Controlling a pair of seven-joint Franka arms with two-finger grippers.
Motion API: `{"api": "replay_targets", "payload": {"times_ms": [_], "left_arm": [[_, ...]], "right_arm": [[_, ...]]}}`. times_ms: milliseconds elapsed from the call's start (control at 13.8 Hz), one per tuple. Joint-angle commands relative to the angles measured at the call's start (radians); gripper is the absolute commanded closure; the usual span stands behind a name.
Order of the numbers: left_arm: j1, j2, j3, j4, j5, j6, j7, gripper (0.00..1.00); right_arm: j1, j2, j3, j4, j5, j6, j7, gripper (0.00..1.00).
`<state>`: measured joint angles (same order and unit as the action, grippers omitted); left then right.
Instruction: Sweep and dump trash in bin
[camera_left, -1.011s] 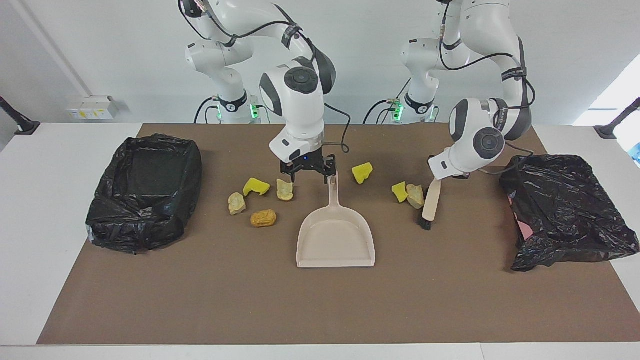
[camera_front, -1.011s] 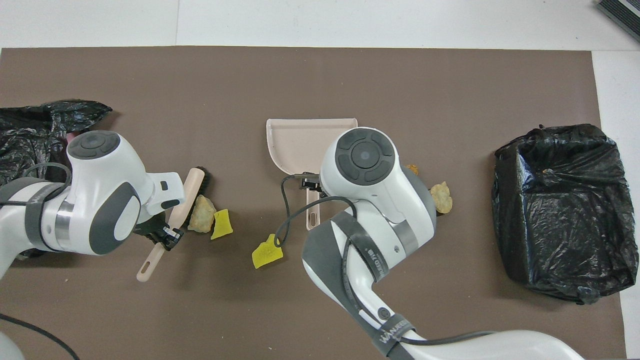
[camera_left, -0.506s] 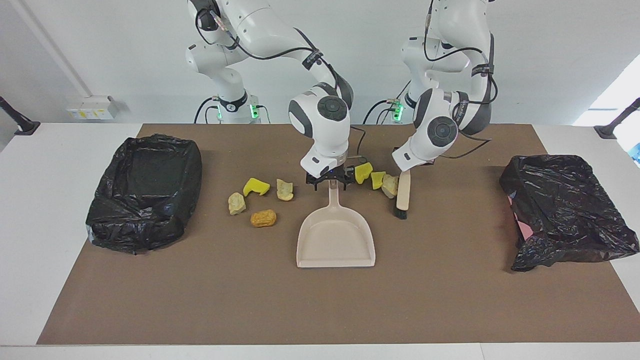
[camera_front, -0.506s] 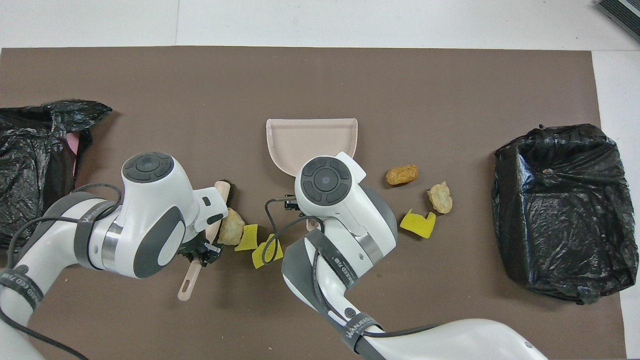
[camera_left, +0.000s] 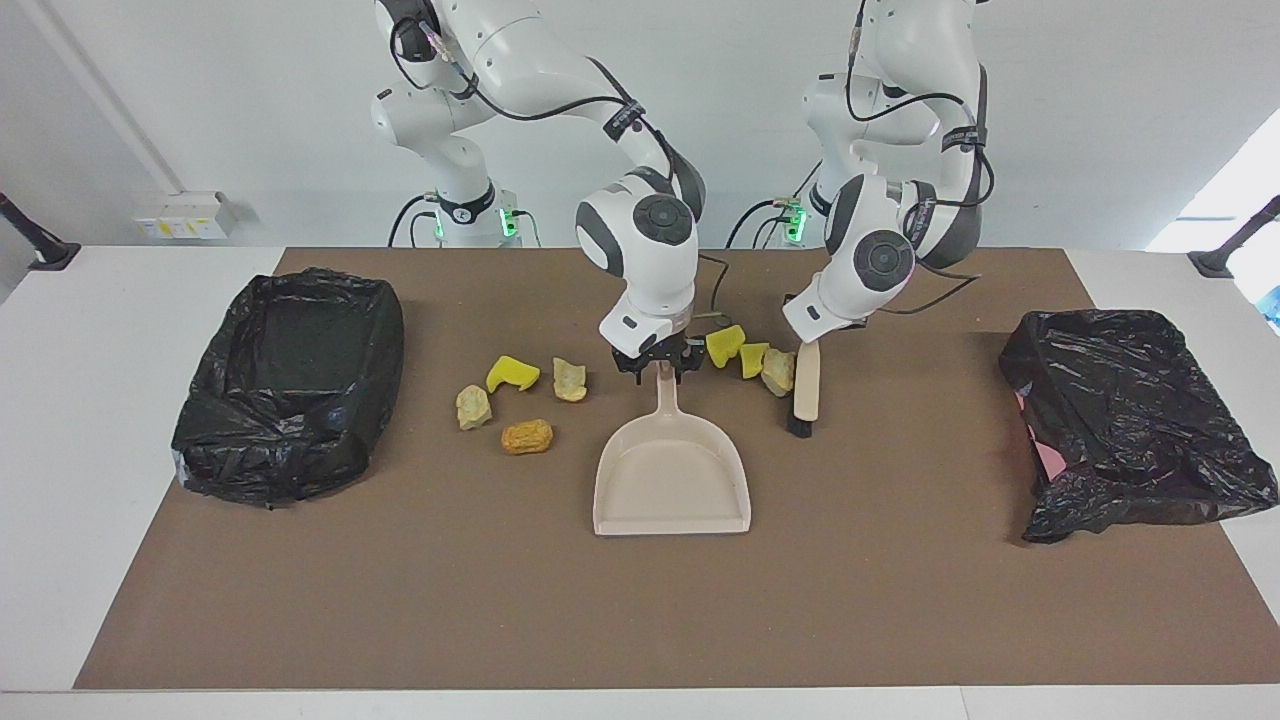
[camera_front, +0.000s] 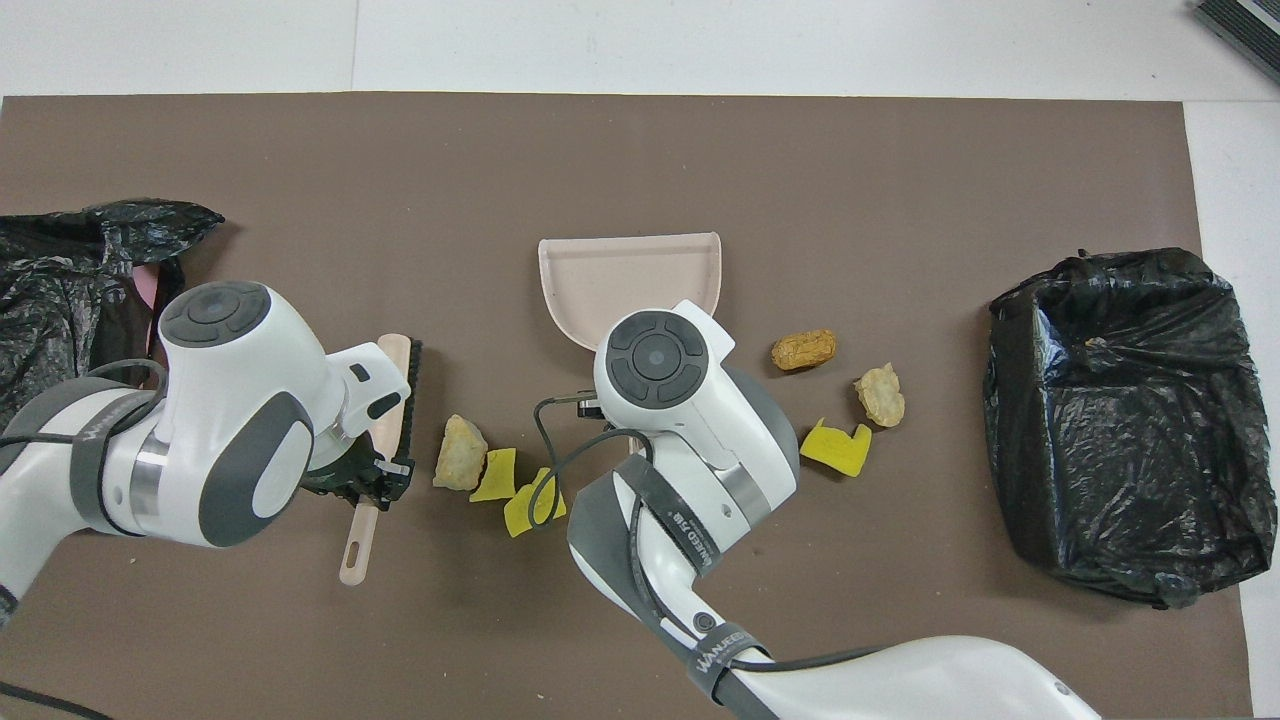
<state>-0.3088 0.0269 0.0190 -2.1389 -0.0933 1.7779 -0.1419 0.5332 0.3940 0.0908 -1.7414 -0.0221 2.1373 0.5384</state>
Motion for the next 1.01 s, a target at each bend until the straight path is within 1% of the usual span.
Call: {"api": "replay_targets", "payload": {"times_ms": [0, 72, 144, 217, 361, 433, 578, 650, 722, 795, 867, 939], "left_arm": [[0.005, -0.062, -0.002, -0.039, -0.014, -0.032, -0.086, 1.00], [-0.006, -0.086, -0.004, -0.077, -0.014, -0.012, -0.138, 1.00], [-0.013, -0.117, -0.005, -0.131, -0.014, 0.020, -0.175, 1.00], [-0.032, -0.155, -0.005, -0.200, -0.014, 0.069, -0.197, 1.00], [-0.058, -0.243, -0.008, -0.344, -0.014, 0.188, -0.328, 1.00], [-0.068, -0.272, -0.010, -0.390, -0.014, 0.222, -0.379, 1.00], [-0.093, -0.286, -0.010, -0.409, -0.016, 0.235, -0.404, 1.00], [-0.104, -0.285, -0.011, -0.409, -0.019, 0.235, -0.407, 1.00], [-0.127, -0.282, -0.011, -0.409, -0.028, 0.242, -0.407, 1.00], [-0.136, -0.274, -0.011, -0.417, -0.042, 0.251, -0.404, 1.00], [-0.138, -0.272, -0.011, -0.420, -0.058, 0.259, -0.391, 1.00], [-0.139, -0.269, -0.013, -0.418, -0.072, 0.261, -0.378, 1.00]], "right_arm": [[-0.089, -0.084, 0.003, -0.007, 0.011, -0.034, -0.289, 1.00], [-0.131, -0.111, 0.003, -0.007, 0.011, -0.072, -0.378, 1.00], [-0.156, -0.151, 0.003, -0.013, 0.011, -0.117, -0.510, 1.00], [-0.176, -0.193, 0.001, -0.020, 0.013, -0.166, -0.643, 1.00], [-0.214, -0.269, 0.001, -0.043, 0.010, -0.267, -0.844, 1.00], [-0.222, -0.306, 0.001, -0.062, 0.005, -0.292, -0.956, 1.00], [-0.245, -0.358, 0.001, -0.127, -0.010, -0.303, -1.258, 1.00], [-0.237, -0.374, 0.000, -0.160, -0.024, -0.290, -1.382, 1.00], [-0.226, -0.398, 0.001, -0.197, -0.050, -0.287, -1.425, 1.00], [-0.208, -0.408, 0.003, -0.222, -0.064, -0.287, -1.424, 1.00], [-0.172, -0.405, 0.001, -0.236, -0.073, -0.287, -1.433, 1.00], [-0.159, -0.396, 0.003, -0.245, -0.097, -0.287, -1.442, 1.00]]}}
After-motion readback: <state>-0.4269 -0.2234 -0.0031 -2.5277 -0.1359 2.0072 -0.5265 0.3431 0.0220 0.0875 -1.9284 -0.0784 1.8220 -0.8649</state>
